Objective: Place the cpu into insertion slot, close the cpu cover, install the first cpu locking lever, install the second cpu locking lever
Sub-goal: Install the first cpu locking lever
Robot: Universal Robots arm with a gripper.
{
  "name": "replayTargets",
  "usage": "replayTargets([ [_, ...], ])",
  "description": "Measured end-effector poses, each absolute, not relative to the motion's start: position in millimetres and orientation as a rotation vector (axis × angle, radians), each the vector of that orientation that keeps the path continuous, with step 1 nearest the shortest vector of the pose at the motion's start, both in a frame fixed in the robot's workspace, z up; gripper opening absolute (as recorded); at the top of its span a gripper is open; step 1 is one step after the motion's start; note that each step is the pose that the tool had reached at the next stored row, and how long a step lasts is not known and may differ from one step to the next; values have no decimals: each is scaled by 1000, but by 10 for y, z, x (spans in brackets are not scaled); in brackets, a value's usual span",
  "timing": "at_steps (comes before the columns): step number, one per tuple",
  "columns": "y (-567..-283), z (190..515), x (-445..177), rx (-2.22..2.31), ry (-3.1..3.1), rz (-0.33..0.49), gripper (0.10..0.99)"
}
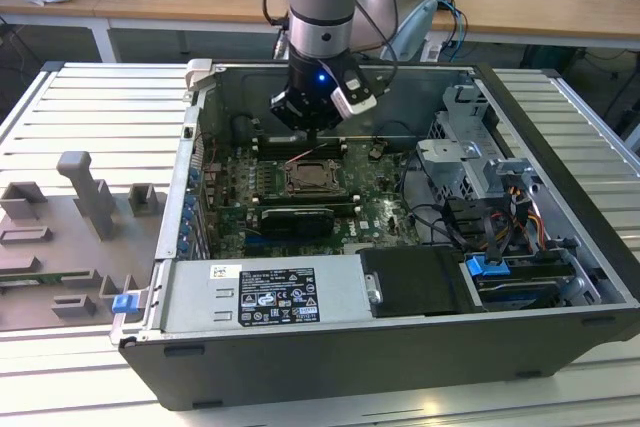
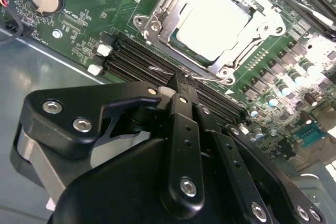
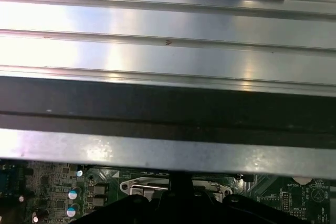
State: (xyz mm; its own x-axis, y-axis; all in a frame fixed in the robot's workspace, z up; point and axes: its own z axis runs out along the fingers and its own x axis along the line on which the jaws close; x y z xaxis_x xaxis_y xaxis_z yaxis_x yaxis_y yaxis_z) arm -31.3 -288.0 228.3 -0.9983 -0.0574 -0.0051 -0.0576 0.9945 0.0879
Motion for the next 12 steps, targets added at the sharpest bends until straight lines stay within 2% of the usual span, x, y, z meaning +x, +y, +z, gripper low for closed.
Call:
replayTargets([
  [12,-2874,2255,-274,-91,3135,138,106],
])
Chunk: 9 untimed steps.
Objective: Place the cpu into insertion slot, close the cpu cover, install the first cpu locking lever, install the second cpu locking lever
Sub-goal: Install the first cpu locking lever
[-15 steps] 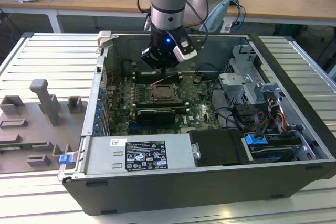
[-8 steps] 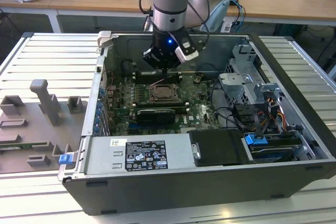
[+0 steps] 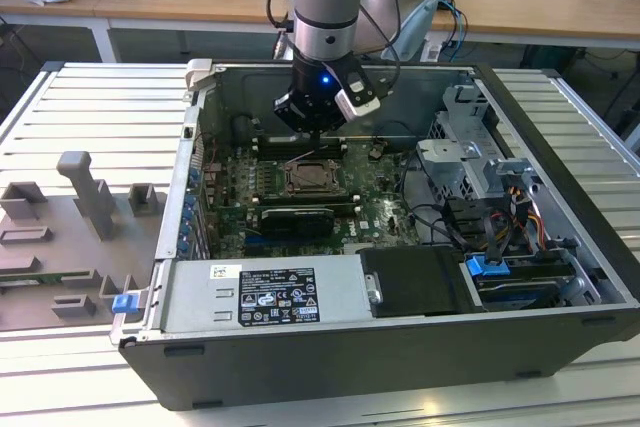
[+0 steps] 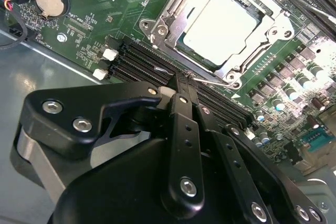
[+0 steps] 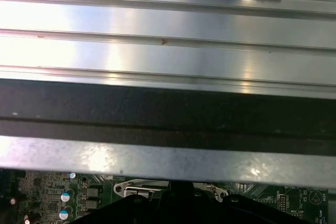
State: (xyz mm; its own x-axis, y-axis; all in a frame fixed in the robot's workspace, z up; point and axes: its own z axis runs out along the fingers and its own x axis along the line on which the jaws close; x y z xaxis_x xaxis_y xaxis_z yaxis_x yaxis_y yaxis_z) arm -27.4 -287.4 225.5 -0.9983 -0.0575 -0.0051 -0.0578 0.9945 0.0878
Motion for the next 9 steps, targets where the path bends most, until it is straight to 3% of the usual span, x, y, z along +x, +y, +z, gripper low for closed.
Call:
replayTargets([
  [9,-2874,2254,-290,-90,3135,138,106],
])
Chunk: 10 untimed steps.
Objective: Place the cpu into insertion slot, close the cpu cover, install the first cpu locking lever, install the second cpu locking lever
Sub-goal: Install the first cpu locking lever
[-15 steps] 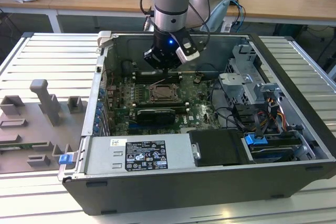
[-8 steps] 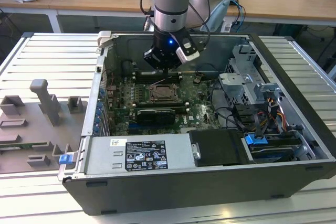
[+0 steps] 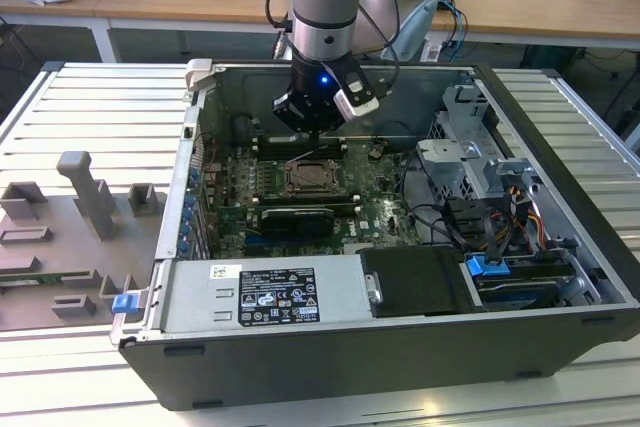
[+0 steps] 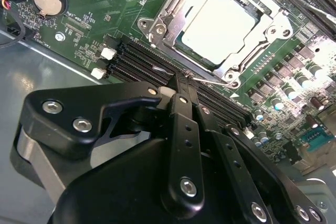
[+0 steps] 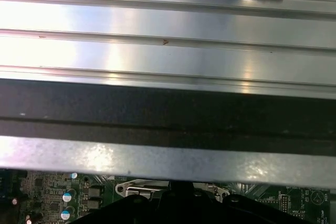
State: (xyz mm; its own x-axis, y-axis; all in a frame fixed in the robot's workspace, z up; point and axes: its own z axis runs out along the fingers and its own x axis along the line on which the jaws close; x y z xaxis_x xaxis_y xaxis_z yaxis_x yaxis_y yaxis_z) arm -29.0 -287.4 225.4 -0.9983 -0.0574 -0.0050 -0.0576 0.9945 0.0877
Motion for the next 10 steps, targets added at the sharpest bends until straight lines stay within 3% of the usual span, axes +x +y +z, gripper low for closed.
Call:
replayTargets([
  [10,-2857,2251,-257,-90,3135,138,106],
])
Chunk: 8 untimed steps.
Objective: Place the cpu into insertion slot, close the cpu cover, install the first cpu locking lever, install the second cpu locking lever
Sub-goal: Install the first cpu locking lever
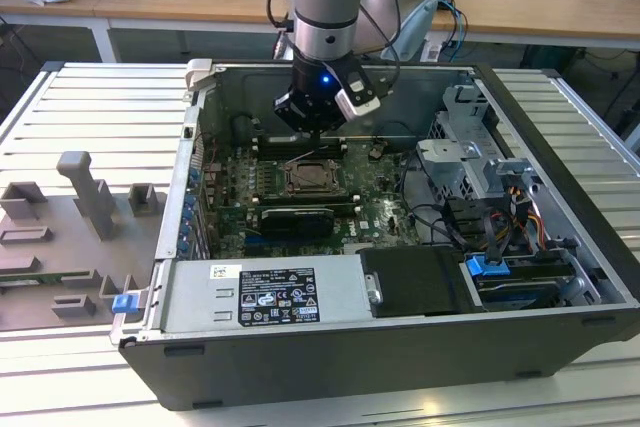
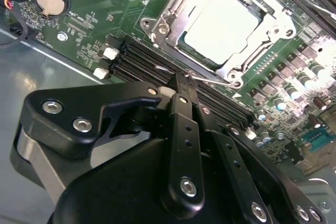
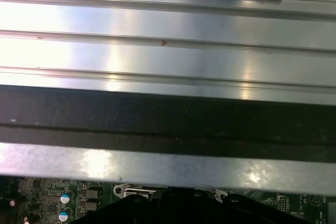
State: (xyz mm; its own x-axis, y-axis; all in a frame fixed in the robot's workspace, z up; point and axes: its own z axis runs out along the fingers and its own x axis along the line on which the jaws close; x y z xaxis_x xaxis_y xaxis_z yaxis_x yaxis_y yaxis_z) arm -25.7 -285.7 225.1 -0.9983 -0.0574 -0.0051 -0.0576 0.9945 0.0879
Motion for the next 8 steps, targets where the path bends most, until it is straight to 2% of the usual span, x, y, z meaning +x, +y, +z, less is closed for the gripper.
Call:
replayTargets([
  [8,-2831,2206,-177,-90,3135,138,106],
])
